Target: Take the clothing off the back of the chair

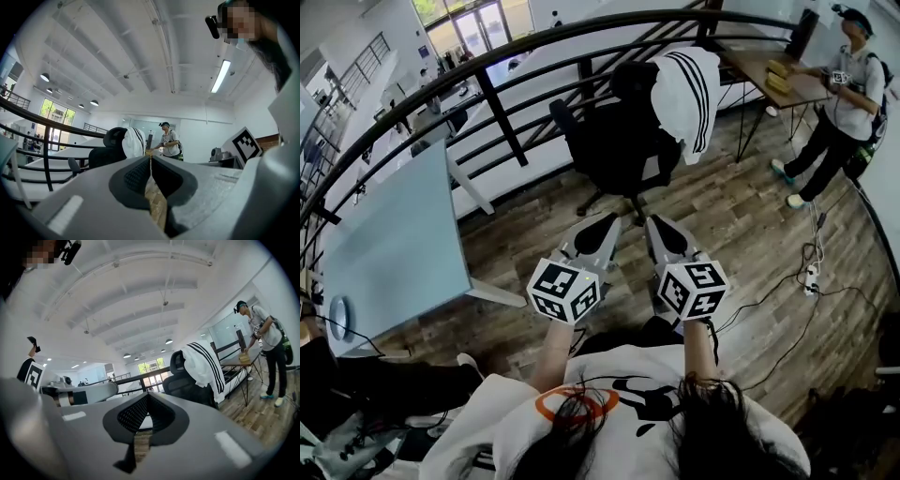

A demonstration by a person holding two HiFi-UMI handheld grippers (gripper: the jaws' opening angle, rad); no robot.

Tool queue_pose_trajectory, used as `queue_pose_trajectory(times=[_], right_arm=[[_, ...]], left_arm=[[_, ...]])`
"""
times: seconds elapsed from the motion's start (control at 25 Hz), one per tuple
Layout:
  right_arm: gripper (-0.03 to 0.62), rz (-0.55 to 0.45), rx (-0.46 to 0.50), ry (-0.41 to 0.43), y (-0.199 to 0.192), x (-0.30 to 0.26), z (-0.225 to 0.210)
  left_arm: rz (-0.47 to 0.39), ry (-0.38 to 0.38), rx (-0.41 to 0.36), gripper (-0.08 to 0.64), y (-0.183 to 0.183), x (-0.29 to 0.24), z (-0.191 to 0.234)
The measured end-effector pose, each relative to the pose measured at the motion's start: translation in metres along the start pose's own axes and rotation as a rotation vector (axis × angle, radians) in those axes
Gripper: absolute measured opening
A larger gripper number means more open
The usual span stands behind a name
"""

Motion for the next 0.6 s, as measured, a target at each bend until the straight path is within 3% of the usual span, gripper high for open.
queue_pose_trajectory(times=[0.36,0.6], right_arm=[[0.02,0.011,-0.001,0.012,-0.001,-0.027,-0.013],[0.026,0.011,-0.01,0.044,0.012,-0.051,-0.063]], left_arm=[[0.008,0.043,0.019,0.0,-0.005,-0.008,0.024],[0.018,0.078,0.018,0.0,-0.005,-0.063,0.036]])
Point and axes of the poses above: the fingertips, and each gripper's own axes: x backward along the fingers, z to its left, y out of its top, the point moved 4 cm from there along x, backward along the fingers, and after that the axes turned 4 degrees about x, right-handed, at the moved point
